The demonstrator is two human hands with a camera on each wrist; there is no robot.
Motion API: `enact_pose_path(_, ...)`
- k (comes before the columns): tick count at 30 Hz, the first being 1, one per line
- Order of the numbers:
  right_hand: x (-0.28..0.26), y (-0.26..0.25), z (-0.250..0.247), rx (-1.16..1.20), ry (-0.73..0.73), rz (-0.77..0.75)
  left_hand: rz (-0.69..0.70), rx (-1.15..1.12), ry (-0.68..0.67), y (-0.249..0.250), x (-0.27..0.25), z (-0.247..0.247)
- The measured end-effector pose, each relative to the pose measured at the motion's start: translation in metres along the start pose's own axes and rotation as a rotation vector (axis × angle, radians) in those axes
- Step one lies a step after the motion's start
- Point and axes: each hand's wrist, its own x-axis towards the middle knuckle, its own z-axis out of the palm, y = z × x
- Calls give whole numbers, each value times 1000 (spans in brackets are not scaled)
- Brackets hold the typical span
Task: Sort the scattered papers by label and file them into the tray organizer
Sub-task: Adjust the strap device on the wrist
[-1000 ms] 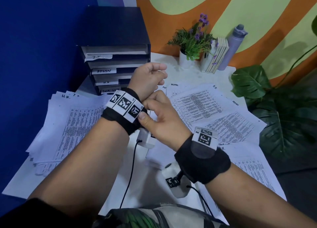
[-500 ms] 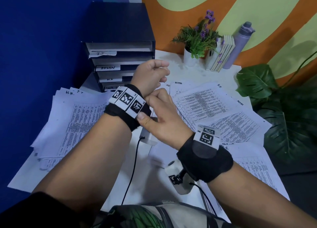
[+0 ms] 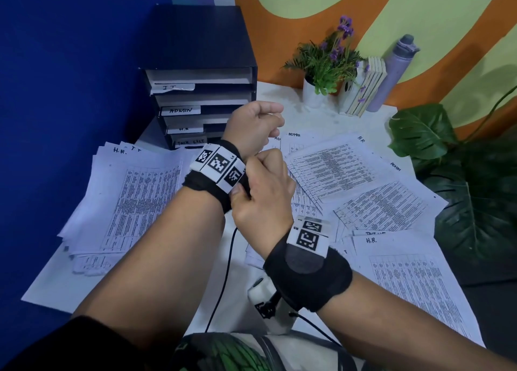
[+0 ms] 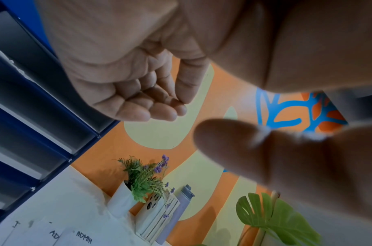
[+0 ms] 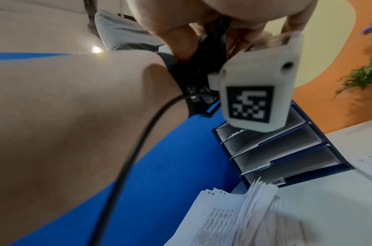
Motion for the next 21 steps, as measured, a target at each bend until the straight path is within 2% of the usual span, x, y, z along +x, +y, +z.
enact_pose_path(4,-1,2,0,40,-27,33,-12,0,-2,-1,-3,2)
enact_pose_path(10,6,22,-15,427,-290,-54,18,30,68,-2,0,-6)
enact_pose_path(13,4,28,-13,413,-237,-85,36,83,41,-8,-3,-3)
enact_pose_path(18,-4,29,-6,493,-139,80,36,131,-16,-14,-9,9)
enact_pose_path(21,-8,30,-11,530,-140,75,24,142,-35,-14,-11,13)
